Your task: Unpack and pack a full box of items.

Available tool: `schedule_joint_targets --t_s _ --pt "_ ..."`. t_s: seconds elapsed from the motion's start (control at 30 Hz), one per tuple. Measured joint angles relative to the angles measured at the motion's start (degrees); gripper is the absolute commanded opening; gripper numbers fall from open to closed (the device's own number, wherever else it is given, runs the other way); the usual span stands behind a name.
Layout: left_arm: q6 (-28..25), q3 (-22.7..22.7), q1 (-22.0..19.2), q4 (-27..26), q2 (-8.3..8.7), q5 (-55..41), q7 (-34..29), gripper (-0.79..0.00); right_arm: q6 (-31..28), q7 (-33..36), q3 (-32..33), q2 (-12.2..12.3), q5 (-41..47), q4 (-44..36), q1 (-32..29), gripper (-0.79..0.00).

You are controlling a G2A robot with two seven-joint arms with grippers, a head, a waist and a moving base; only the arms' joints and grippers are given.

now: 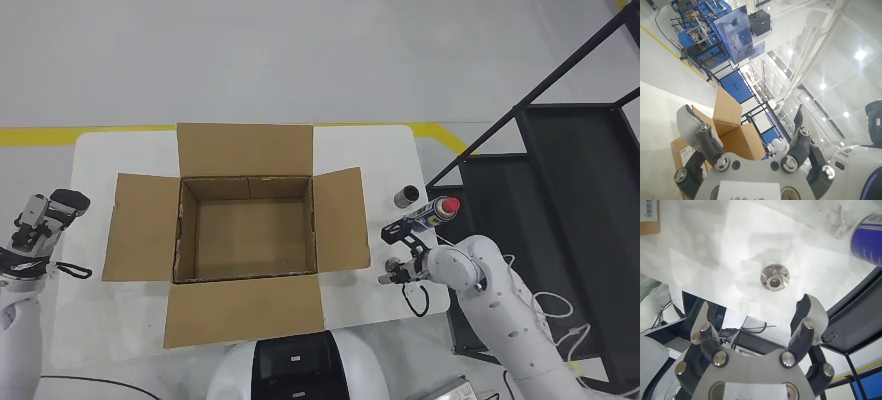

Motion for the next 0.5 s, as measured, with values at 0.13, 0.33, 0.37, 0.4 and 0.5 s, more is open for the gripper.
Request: schedule_joint_targets --t_s 0.13,0.33,0.37,0.4,0.5 --pt "0.00 0.00 0.00 0.00 0.00 0.00 0.00 0.000 1.38 -2.05 -1.72 -0.27 -0.33 2.62 1.40 0.000" --pt "0.00 0.00 0.00 0.00 0.00 0.00 0.00 0.000 3.45 -4.26 -3.75 -0.57 -1.67 6.19 2.84 0.000" --pt "0.00 0.00 0.00 0.00 0.00 0.00 0.00 0.000 3.77 -4.45 -4.10 -0.61 -1.88 6.75 3.08 -0.018" --pt "0.00 0.00 0.00 0.00 0.00 0.00 0.00 0.000 3.97 -4.50 -4.36 -0.64 -2.09 7.10 3.24 -0.043" --pt "0.00 0.00 0.00 0.00 0.00 0.00 0.00 0.000 4.36 -4.66 -5.11 -0.71 -2.58 7.89 3.69 -0.172"
